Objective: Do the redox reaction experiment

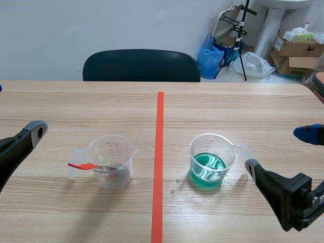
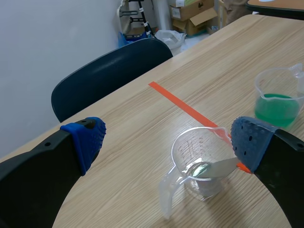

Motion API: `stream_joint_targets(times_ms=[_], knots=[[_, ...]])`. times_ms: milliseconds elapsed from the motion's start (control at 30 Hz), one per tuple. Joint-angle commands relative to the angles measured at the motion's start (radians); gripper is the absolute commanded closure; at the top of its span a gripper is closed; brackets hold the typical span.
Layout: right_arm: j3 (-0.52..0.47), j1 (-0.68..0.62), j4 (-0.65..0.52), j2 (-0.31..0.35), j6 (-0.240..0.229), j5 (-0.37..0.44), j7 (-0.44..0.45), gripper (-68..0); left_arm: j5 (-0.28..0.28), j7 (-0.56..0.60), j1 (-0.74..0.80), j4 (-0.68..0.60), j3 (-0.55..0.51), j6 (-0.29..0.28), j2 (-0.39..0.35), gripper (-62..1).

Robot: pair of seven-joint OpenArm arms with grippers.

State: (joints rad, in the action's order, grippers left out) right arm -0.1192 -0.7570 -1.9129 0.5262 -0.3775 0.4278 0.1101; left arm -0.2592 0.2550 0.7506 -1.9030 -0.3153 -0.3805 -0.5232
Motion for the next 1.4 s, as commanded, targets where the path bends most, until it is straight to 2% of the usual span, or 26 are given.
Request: stream_joint_targets(times_ms=[0, 1367], knots=[[0.001, 0.006, -0.013, 0.005, 0.004, 0.006, 0.015, -67.9, -0.011, 0.012, 0.002, -0.022, 0.003, 0.004, 0.007, -56.3], [0.002, 0.006, -0.013, 0.005, -0.005, 0.007, 0.044, -67.9, -0.011, 0.013, 0.002, -0.022, 0.003, 0.004, 0.007, -56.3]])
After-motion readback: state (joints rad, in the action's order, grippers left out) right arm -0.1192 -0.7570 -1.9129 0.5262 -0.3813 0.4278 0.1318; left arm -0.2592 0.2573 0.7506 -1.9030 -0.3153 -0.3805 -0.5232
